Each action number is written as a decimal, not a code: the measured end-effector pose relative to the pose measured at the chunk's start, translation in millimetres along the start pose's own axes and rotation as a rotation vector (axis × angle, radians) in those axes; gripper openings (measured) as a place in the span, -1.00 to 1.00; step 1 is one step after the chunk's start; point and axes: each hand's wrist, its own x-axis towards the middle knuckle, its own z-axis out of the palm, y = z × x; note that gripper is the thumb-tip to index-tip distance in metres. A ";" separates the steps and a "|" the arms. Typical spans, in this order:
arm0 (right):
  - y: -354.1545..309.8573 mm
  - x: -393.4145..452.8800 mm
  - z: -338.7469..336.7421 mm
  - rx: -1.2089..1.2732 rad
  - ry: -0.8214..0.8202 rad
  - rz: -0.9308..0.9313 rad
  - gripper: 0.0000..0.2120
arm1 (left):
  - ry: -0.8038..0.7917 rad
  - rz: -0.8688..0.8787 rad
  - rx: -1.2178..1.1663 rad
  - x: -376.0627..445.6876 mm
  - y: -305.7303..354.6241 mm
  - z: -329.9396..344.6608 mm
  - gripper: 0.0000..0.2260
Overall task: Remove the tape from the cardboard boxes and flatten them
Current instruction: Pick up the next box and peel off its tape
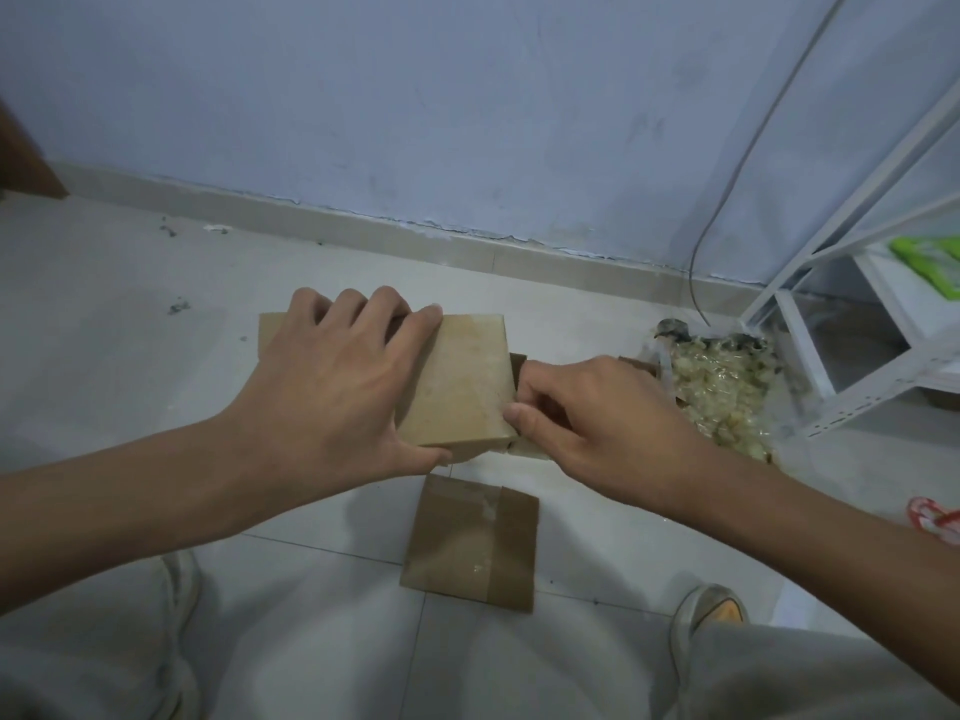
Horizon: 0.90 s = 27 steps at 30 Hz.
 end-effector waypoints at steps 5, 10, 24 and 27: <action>-0.5 -1.7 8.2 0.165 0.057 -0.015 -0.70 | -0.084 -0.003 -0.011 -5.5 3.9 2.3 -0.01; -12.2 -15.1 10.3 0.684 0.167 0.208 -0.70 | -0.045 -0.029 -0.050 -6.3 1.5 -1.7 -0.03; -12.9 -2.9 4.0 0.165 0.245 0.248 -0.50 | 0.004 0.027 0.060 -5.3 11.1 -10.7 -0.03; -10.4 1.2 -2.3 -0.129 0.209 0.131 -0.67 | -0.004 0.058 0.051 -9.9 15.5 -7.0 -0.04</action>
